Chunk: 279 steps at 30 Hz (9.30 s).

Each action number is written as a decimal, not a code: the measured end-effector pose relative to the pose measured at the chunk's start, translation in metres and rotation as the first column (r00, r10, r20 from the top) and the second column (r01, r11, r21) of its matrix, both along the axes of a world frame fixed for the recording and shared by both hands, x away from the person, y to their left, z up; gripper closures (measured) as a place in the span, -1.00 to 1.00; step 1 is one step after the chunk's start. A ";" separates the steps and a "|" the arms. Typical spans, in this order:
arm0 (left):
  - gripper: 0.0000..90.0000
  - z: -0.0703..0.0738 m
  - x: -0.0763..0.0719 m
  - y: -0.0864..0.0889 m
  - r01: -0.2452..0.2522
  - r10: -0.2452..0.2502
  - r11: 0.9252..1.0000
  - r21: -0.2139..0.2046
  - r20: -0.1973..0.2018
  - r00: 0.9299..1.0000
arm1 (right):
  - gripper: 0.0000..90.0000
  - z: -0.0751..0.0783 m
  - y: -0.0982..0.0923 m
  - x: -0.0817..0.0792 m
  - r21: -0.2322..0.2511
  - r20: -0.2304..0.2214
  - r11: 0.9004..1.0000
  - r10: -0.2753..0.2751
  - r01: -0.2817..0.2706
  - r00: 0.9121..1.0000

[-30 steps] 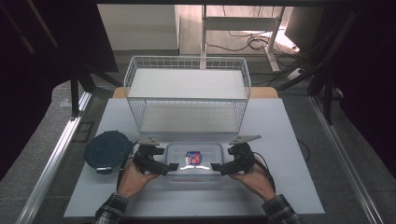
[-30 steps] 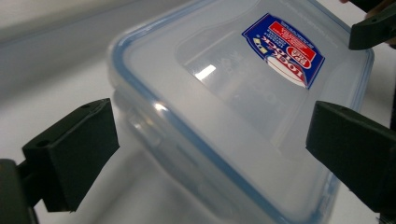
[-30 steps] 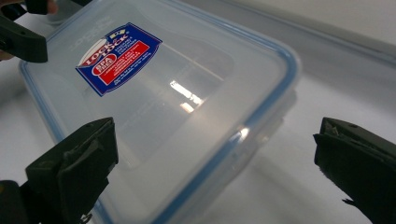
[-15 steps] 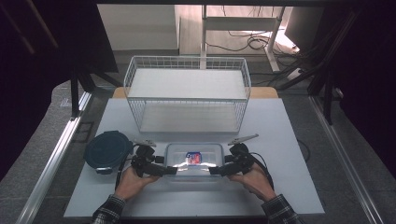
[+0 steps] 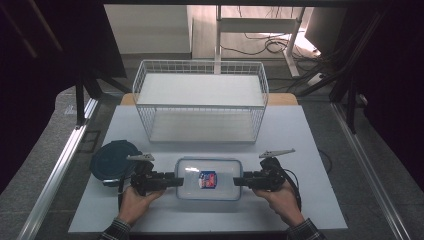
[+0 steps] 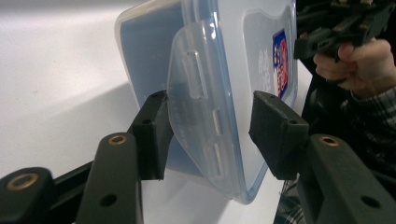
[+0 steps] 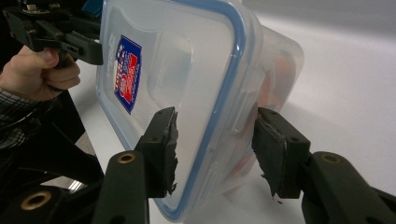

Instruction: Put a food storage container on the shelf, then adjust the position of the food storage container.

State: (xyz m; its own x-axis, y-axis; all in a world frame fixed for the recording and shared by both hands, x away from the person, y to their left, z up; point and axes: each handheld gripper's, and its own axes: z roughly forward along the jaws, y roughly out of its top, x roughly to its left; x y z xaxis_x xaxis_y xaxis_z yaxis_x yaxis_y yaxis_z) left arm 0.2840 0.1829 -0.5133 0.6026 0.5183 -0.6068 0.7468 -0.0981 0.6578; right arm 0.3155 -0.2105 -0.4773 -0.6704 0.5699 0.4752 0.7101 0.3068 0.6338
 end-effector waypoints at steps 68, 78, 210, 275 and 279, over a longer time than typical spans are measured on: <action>0.16 0.083 0.040 0.011 -0.089 0.097 0.994 -0.056 0.146 0.985 | 0.19 0.073 0.005 0.041 0.100 0.147 0.995 -0.025 0.010 0.989; 0.16 0.126 0.058 0.020 -0.101 0.106 0.994 -0.033 0.194 0.975 | 0.19 0.105 0.014 0.062 0.132 0.179 0.991 -0.023 -0.001 0.984; -0.65 0.124 0.046 0.006 -0.191 0.089 0.958 0.215 0.412 0.907 | -0.92 0.134 0.047 0.066 -0.079 0.503 0.995 -0.017 0.066 0.864; -0.91 0.003 -0.042 -0.012 -0.164 0.048 0.945 0.283 0.378 0.925 | -0.97 -0.008 -0.005 -0.033 -0.169 0.471 0.981 -0.008 0.099 0.882; -0.91 0.009 -0.035 -0.007 -0.172 0.065 0.946 0.274 0.360 0.931 | -0.97 -0.010 -0.005 -0.032 -0.177 0.465 0.979 -0.007 0.100 0.885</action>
State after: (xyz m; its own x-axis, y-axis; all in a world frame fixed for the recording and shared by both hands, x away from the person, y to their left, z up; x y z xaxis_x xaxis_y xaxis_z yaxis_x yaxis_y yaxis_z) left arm 0.2487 0.1757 -0.5044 0.6674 0.7221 -0.1822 0.4999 -0.2530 0.8283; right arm 0.2837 -0.2152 -0.4874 -0.7520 0.6591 -0.0003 0.3718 0.4245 0.8256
